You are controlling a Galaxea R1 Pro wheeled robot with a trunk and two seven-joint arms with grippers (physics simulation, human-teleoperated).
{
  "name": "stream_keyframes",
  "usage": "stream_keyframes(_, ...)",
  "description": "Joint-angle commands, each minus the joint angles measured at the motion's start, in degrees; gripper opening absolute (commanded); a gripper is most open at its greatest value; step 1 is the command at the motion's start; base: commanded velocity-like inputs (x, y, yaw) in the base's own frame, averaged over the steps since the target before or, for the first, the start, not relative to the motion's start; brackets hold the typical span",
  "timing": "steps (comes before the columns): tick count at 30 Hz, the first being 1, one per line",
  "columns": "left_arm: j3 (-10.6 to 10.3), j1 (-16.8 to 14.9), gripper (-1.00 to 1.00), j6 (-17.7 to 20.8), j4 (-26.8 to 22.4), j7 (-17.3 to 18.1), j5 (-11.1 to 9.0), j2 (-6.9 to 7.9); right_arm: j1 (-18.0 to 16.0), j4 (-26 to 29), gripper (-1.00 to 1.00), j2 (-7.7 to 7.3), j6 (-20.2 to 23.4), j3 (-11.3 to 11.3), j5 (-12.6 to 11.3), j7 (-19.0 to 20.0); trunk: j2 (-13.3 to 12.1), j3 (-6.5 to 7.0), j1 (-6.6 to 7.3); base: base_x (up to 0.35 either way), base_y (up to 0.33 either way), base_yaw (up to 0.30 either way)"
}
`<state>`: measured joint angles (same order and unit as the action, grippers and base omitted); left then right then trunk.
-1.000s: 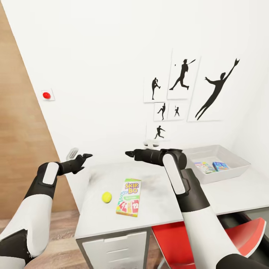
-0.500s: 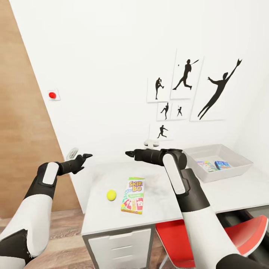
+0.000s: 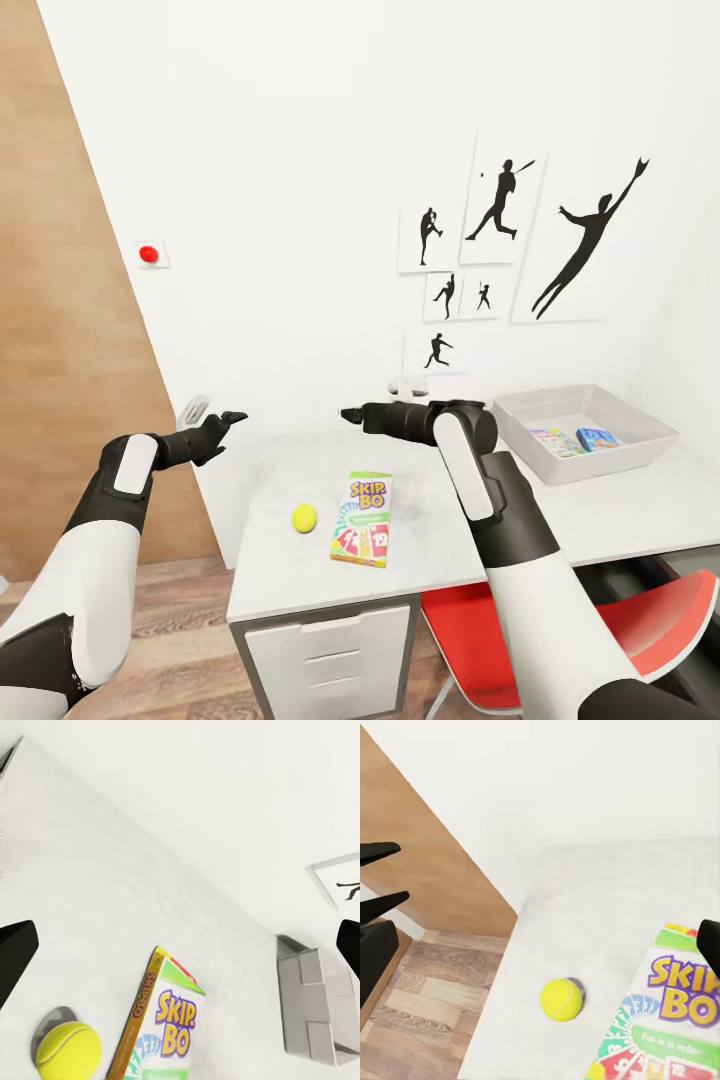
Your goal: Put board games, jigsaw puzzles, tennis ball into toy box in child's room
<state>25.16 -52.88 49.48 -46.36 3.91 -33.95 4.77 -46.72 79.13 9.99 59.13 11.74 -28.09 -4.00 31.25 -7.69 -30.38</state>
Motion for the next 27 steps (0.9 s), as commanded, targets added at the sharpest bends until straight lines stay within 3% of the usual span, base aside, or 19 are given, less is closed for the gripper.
stream_keyframes(1,0.21,-0.08,1.0,0.3,-0.01,0.39,0.43,-0.02,-0.07,-0.29,1.0,0.01,0.21,0.02,-0.5,-1.52,0.1,-0.11,-0.03,-0.002,0.002,0.0)
stream_keyframes(6,0.35,-0.07,1.0,0.38,0.01,0.19,0.77,0.14,-1.58,-4.78,1.0,0.01,0.2,0.07,-0.8,-10.89,0.1,-0.11,-0.03,-0.001,0.001,0.0)
stream_keyframes(7,0.34,-0.07,1.0,0.51,-0.01,0.19,0.8,0.37,-2.87,-6.62,1.0,0.01,0.2,0.06,-1.0,-13.63,0.1,-0.11,-0.03,0.0,0.0,0.0)
stream_keyframes(11,0.18,-0.06,1.0,0.79,0.0,0.27,0.59,1.31,-6.48,-11.68,1.0,0.01,0.15,0.05,-1.33,-18.76,0.1,-0.11,-0.03,0.0,0.0,0.0)
stream_keyframes(16,0.28,-0.04,1.0,2.76,-0.02,0.44,0.3,2.52,-9.82,-16.65,1.0,0.01,-1.07,0.04,-1.41,-21.52,0.1,-0.11,-0.03,0.0,0.0,0.0)
stream_keyframes(20,0.28,-0.02,1.0,5.82,-0.04,1.71,0.17,4.29,-11.04,-18.29,1.0,0.01,-1.73,0.04,-1.32,-22.92,0.1,-0.11,-0.03,0.0,0.0,0.0)
stream_keyframes(26,0.2,0.56,1.0,8.34,0.12,8.67,0.36,6.56,-12.61,-21.61,1.0,0.01,-2.28,0.04,-1.37,-25.86,0.1,-0.11,-0.03,0.0,0.0,0.0)
stream_keyframes(27,0.16,1.24,1.0,9.17,0.22,10.64,0.4,7.62,-13.2,-23.09,1.0,0.01,-2.71,0.04,-1.43,-26.3,0.1,-0.11,-0.03,0.0,0.0,0.0)
